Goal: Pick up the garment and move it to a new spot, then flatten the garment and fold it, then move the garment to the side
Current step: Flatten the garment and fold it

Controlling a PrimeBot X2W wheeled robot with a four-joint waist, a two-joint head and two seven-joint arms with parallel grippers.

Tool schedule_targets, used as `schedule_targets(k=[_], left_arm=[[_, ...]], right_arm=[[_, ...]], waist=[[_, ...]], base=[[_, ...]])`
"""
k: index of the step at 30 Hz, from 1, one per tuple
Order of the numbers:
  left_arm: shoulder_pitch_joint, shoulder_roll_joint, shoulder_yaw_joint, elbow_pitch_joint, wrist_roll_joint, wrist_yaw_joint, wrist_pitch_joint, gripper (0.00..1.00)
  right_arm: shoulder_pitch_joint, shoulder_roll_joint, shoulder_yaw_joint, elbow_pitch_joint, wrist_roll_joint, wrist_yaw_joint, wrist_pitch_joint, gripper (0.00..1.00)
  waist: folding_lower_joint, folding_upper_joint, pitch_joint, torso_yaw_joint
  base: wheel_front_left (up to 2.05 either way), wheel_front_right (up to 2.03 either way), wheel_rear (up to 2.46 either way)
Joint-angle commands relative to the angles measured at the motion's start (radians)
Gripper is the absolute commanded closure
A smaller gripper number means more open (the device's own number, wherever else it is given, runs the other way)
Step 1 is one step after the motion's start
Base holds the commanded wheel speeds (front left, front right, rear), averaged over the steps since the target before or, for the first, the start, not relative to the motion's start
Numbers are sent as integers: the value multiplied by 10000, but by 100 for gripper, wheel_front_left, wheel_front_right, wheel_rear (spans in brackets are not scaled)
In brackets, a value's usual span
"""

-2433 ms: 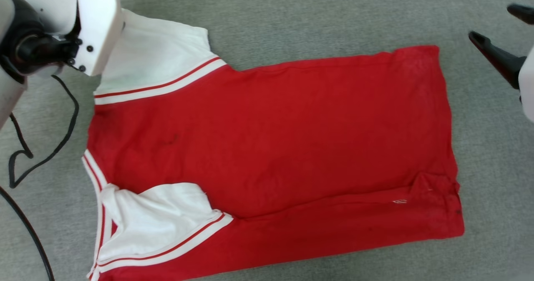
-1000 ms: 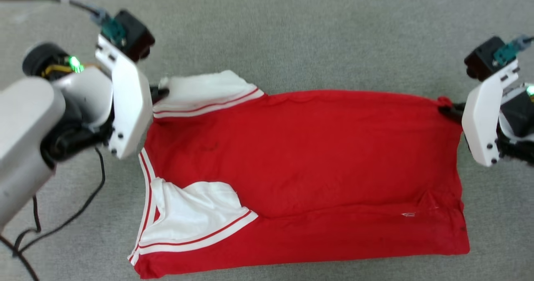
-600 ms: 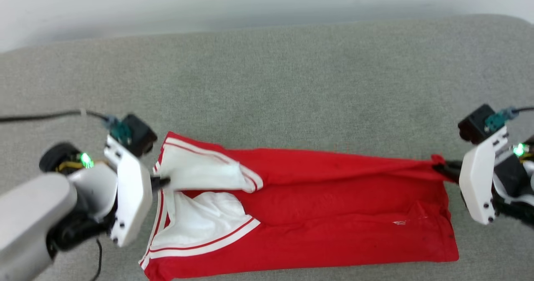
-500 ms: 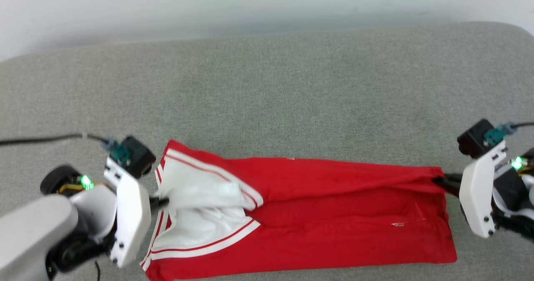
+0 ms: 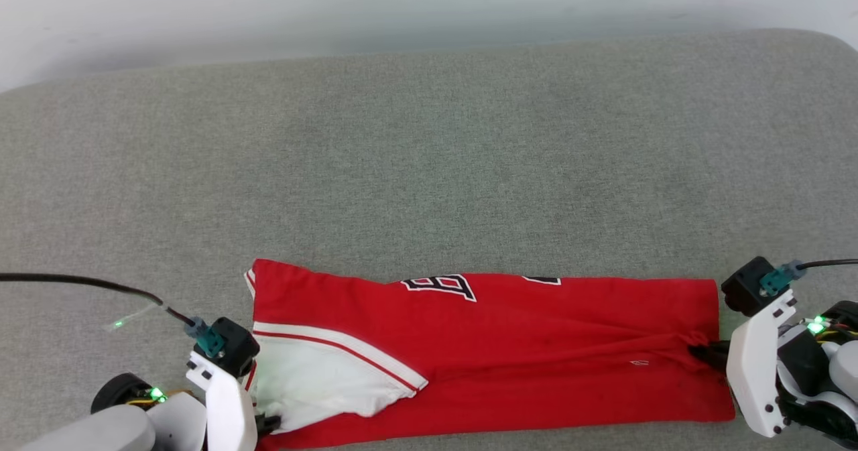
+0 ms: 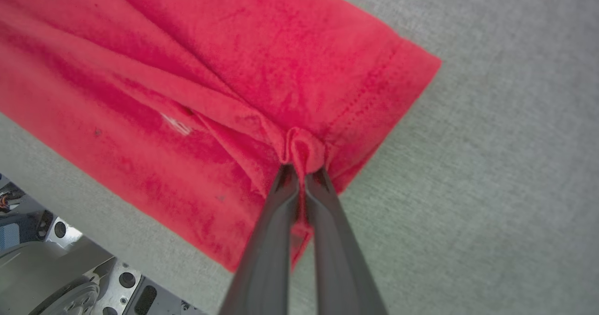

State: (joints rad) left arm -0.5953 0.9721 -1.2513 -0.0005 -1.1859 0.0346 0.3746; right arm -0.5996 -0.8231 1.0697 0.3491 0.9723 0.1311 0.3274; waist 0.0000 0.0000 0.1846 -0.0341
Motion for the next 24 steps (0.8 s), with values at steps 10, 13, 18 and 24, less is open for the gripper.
schedule_targets(k=[10,13,18,24], left_arm=[[293,-146,416,434,502,335,-1597,0],[382,-16,755,240,782,897,-2520,0],[660,-12,1300,-15,1278,2135,-4185,0],[1152,-427,1882,73,1846,3605,-5990,0]], right_arm=[[109,173,-536,55,-155,-7,-719,0],[276,-16,-1023,-231,-13,-7,-1091,0],[614,-267,-2235,-433,69,-7,-1845,0],[1284,-97,-3799,196,78,-6,-2506,0]], waist=[[0,0,-405,-15],[0,0,-601,15],[0,0,-748,63],[0,0,-727,117]], base=[[0,0,0],[0,0,0],[0,0,0],[0,0,0]])
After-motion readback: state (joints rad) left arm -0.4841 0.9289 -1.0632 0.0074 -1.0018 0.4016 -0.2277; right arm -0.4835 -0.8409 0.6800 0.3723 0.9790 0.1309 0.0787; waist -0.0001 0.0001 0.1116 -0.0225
